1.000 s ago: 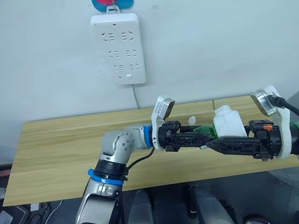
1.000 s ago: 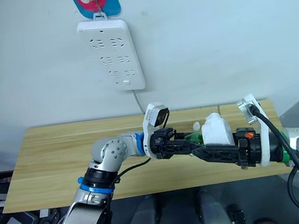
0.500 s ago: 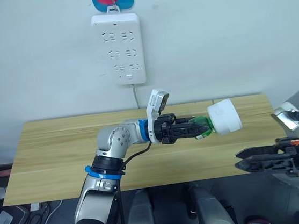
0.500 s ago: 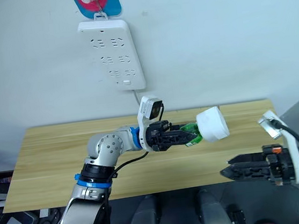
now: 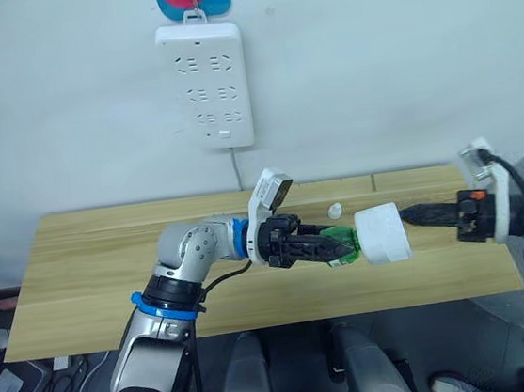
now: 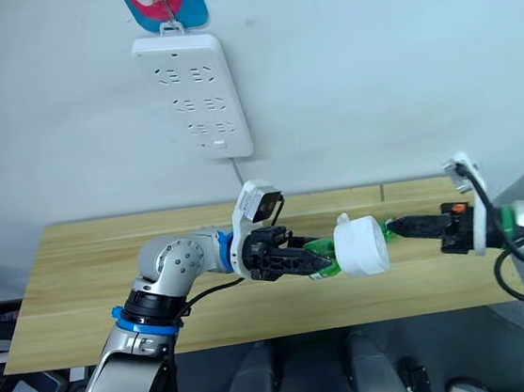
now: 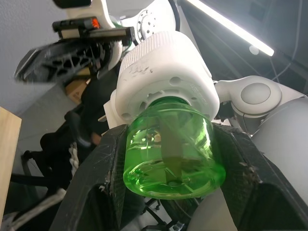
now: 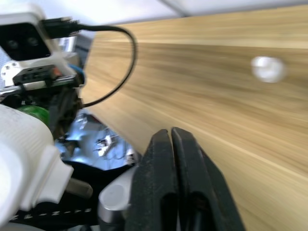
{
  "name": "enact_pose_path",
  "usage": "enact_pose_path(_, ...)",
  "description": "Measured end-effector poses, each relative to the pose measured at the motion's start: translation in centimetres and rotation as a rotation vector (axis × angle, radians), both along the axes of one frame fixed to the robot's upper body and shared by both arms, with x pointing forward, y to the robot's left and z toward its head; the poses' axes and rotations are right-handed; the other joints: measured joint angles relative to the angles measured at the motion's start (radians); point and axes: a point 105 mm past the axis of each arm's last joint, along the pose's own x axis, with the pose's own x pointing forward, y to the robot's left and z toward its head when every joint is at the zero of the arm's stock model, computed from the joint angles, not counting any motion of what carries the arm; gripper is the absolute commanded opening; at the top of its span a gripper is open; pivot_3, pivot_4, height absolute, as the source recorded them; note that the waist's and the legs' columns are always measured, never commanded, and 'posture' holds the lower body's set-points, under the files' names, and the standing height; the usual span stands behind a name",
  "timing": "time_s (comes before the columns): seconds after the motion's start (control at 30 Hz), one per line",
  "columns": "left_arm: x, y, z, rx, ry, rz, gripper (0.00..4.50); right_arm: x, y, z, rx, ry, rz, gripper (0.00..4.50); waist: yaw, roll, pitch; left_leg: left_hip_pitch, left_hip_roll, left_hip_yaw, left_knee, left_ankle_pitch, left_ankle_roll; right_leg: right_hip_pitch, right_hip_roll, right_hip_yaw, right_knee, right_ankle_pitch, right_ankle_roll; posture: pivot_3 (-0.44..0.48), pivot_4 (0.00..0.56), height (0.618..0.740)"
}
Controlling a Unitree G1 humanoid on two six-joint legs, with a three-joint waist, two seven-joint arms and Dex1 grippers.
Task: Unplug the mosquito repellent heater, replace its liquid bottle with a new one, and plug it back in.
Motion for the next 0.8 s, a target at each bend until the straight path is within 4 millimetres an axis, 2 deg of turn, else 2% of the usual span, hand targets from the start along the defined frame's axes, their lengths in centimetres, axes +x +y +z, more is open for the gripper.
enact_pose_path(0.13,0.1,0.0,0.0,0.001,-0.002,0.008,2.26,-2.3,2.1,0.7,0.042,0.028,0.106,0.01,0.003,0.0,0.0,-0.001,-0.001,-0.002,0.0,0.0,0.0,0.0,-0.001,-0.001,-0.001,0.0,0.0,0.147,0.327,0.74)
enact_pose_path(0.37,1.3,-0.2,0.0,-0.004,-0.009,0.063,2.26,-6.6,4.1,1.7,0.088,0.026,0.262,0.01,0.0,0.0,0.0,-0.001,-0.001,-0.002,0.001,0.0,0.0,0.001,-0.001,-0.001,0.0,0.0,0.0,0.13,0.329,0.74)
enact_pose_path(0.5,1.4,-0.4,-0.1,-0.004,-0.021,0.073,2.26,-6.6,4.5,3.0,0.119,-0.036,0.297,0.01,-0.004,0.0,0.0,0.0,0.0,-0.002,0.002,0.0,0.0,0.001,0.0,-0.001,0.001,0.0,0.0,0.129,0.328,0.74)
enact_pose_path(0.6,1.4,-0.4,-0.3,0.01,-0.032,0.076,2.26,-6.2,5.1,4.9,0.133,-0.116,0.348,0.01,-0.004,0.0,0.0,0.001,0.0,-0.002,0.001,0.0,0.0,0.0,0.001,-0.001,0.002,0.0,0.0,0.124,0.329,0.74)
enact_pose_path(0.73,1.0,-0.4,-0.9,0.034,-0.039,0.051,2.26,-4.3,5.4,7.9,0.173,-0.214,0.35,0.01,-0.003,0.0,0.0,0.001,0.0,-0.001,0.001,0.0,0.0,0.0,0.0,0.0,0.002,0.0,0.0,0.12,0.328,0.74)
enact_pose_path(0.8,0.8,-0.4,-1.0,0.034,-0.038,0.039,2.26,-2.9,5.4,8.5,0.179,-0.22,0.317,0.01,-0.003,0.0,0.0,0.001,0.0,-0.001,0.001,0.0,0.0,0.0,0.0,0.0,0.001,0.0,0.0,0.12,0.328,0.74)
